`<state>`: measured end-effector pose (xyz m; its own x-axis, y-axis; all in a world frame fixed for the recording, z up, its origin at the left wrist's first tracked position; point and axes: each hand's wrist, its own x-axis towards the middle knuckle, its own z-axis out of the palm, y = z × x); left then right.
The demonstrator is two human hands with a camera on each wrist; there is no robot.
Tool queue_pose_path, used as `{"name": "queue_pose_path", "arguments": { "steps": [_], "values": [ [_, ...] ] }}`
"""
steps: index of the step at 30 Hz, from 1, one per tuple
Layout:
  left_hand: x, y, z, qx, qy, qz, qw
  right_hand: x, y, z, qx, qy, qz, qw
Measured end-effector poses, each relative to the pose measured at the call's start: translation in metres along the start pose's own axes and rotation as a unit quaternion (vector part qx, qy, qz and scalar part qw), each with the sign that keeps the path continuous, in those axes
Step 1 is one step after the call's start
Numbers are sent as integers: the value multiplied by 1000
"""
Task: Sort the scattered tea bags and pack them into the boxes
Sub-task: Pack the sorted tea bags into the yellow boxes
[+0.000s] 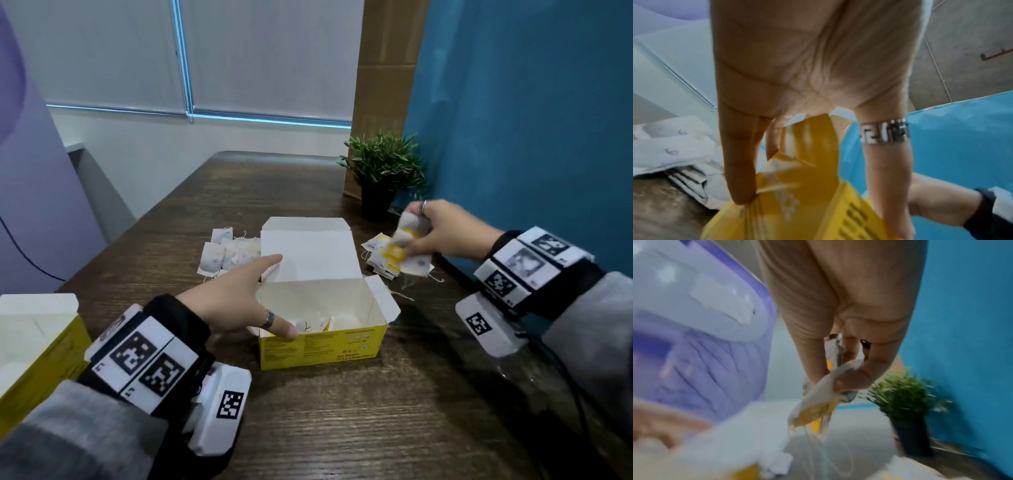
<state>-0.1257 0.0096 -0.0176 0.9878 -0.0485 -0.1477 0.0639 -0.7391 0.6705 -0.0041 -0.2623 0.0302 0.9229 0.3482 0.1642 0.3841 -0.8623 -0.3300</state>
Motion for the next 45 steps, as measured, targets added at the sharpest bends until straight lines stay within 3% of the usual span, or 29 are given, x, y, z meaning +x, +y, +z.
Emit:
{"name": "queue_pose_path", "arguments": {
  "steps": [2, 5, 10, 12, 14, 16, 22, 24, 26, 29, 32, 34, 36, 38, 41, 45],
  "values": [
    [1, 0, 0, 7, -4, -4, 1000, -6, -30, -10, 123, -13, -52, 991],
    [3, -1, 0, 6, -7, -1, 1000, -12, -73, 4, 278, -127, -64, 950],
    [6, -5, -1, -8, -7, 15, 1000, -10, -99, 64, 326, -276, -13, 904],
    [8, -8, -1, -11, -9, 17, 1000, -9, -98, 74, 261, -267, -18, 927],
    [9, -9, 0, -8, -10, 19, 1000, -8, -95, 71, 167, -211, -46, 962],
    [10, -10, 0, -4, -5, 20, 1000, -5, -90, 61, 118, -172, -65, 976],
    [7, -9, -1, 2, 1, 18, 1000, -1, -77, 29, 95, -240, -98, 961],
    [6, -9, -1, -1, -1, 15, 1000, 0, -75, 23, 117, -301, -85, 943],
    [5, -8, -2, 0, -6, 11, 1000, -1, -75, 27, 39, -356, -79, 930],
    [4, -6, -2, 8, -6, 9, 1000, -2, -74, 42, -131, -297, -130, 937],
    [3, -4, -2, 9, -5, 4, 1000, -5, -79, 38, -178, -220, -176, 943],
    [3, -3, -2, 12, -8, 4, 1000, -4, -82, 27, -173, -187, -189, 948],
    [3, -3, -3, 13, -10, 4, 1000, 0, -88, 19, -101, -179, -175, 963],
    [2, -4, -3, 13, -10, 3, 1000, 5, -97, 21, 26, -208, -148, 967],
    [2, -6, -3, 6, -7, 0, 1000, 9, -108, 41, 177, -267, -66, 945],
    [3, -8, -3, 0, -5, -2, 1000, 6, -109, 77, 149, -287, -37, 945]
  ]
}}
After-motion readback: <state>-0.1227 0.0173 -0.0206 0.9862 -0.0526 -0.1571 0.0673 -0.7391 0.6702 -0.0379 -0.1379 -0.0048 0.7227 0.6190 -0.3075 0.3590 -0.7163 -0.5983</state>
